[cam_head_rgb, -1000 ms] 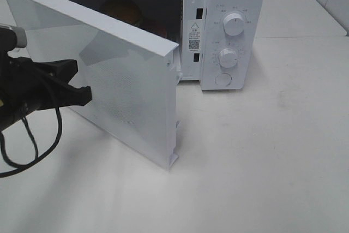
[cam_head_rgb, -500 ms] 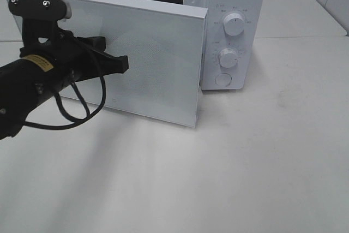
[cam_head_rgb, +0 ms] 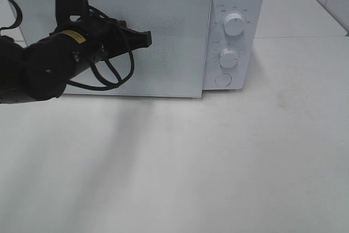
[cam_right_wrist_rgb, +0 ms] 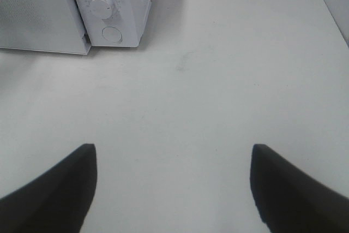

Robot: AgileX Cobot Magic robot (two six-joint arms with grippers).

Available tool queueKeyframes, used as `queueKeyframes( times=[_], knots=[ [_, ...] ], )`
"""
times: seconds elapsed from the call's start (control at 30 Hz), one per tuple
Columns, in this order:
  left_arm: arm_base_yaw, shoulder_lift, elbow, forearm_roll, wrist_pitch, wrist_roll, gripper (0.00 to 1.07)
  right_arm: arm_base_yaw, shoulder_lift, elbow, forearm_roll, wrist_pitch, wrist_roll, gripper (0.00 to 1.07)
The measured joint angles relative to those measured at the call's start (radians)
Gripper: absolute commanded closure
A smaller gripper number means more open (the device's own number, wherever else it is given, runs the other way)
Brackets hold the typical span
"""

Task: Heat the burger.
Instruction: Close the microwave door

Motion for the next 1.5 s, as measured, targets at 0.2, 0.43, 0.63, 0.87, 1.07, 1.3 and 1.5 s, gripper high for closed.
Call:
queueKeyframes(
  times=[0.2,0.43,0.63,0.87,1.07,1.3,1.5],
  knots=[
    [-0.02,0.047,-0.068,-0.038,0.073,0.063,1.07,0.0,0.0,0.0,0.0,0.0,0.0,0.31],
    [-0.063,0.098,-0.143,-0.152,0.118,0.168,1.07,0.0,0.0,0.0,0.0,0.0,0.0,0.31],
    [-0.07,0.14,-0.221,-0.186,0.179,0.204,1.07,0.0,0.0,0.0,0.0,0.0,0.0,0.31],
    [-0.071,0.175,-0.28,-0.184,0.206,0.21,1.07,-0.001,0.0,0.0,0.0,0.0,0.0,0.31],
    [-0.073,0.181,-0.289,-0.179,0.227,0.247,1.07,-0.002,0.0,0.0,0.0,0.0,0.0,0.31],
    [-0.082,0.165,-0.303,-0.189,0.294,0.292,1.07,-0.002,0.0,0.0,0.0,0.0,0.0,0.31],
    [-0.088,0.105,-0.284,-0.193,0.473,0.317,1.05,-0.002,0.0,0.0,0.0,0.0,0.0,0.31]
  ],
)
